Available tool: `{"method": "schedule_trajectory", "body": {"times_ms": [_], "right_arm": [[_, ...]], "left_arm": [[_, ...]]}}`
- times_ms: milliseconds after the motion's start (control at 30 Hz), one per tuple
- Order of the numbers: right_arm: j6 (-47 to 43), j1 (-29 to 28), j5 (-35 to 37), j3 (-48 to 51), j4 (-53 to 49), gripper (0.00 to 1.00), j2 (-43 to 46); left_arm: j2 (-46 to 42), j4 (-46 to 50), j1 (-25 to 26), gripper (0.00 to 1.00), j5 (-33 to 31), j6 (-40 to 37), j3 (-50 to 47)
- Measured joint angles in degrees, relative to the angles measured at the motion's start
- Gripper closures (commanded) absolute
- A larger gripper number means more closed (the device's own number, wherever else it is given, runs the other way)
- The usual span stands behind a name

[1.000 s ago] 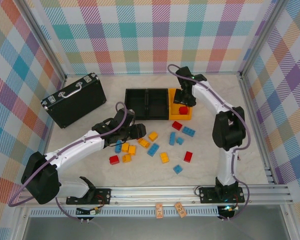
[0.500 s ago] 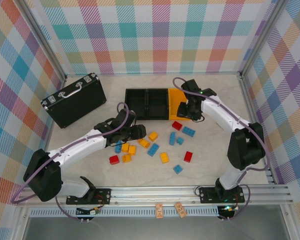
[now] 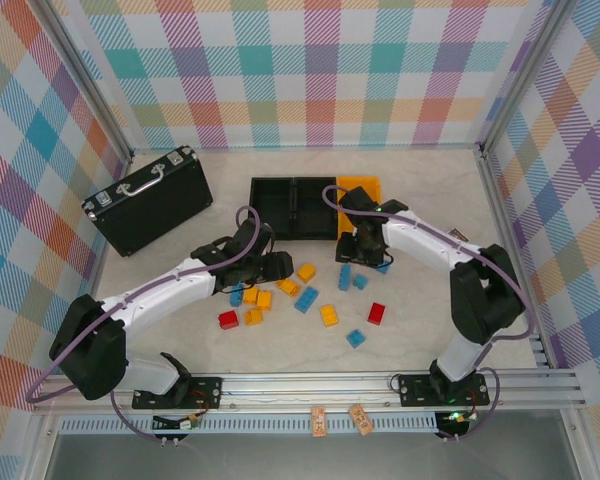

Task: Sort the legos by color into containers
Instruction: Pick up the lego from the center of the table.

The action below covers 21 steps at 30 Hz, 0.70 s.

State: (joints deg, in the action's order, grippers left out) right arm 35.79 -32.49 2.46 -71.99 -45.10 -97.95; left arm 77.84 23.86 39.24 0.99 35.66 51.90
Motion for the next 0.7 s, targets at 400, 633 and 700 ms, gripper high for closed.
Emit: {"method": "schedule_trajectory", "body": {"times_ms": [400,633,700], "right_arm": [[0.5,-1.0,0.1,-2.8,0.7,0.57,-8.5],[0.0,-1.7,0.5,-4.0,0.5,0.69,-11.6],[-0.3,-1.9,0.5,-4.4,0.5,0.76,-12.1]], "left_arm": [[-1.6,0.2,0.0,0.36,-0.2,0.8,-2.3],[-1.8,0.1,0.0,0.36,-0.2,0.8,-2.7],[-1.8,0.2,0.0,0.36,-0.2,0.8,-3.0]]}}
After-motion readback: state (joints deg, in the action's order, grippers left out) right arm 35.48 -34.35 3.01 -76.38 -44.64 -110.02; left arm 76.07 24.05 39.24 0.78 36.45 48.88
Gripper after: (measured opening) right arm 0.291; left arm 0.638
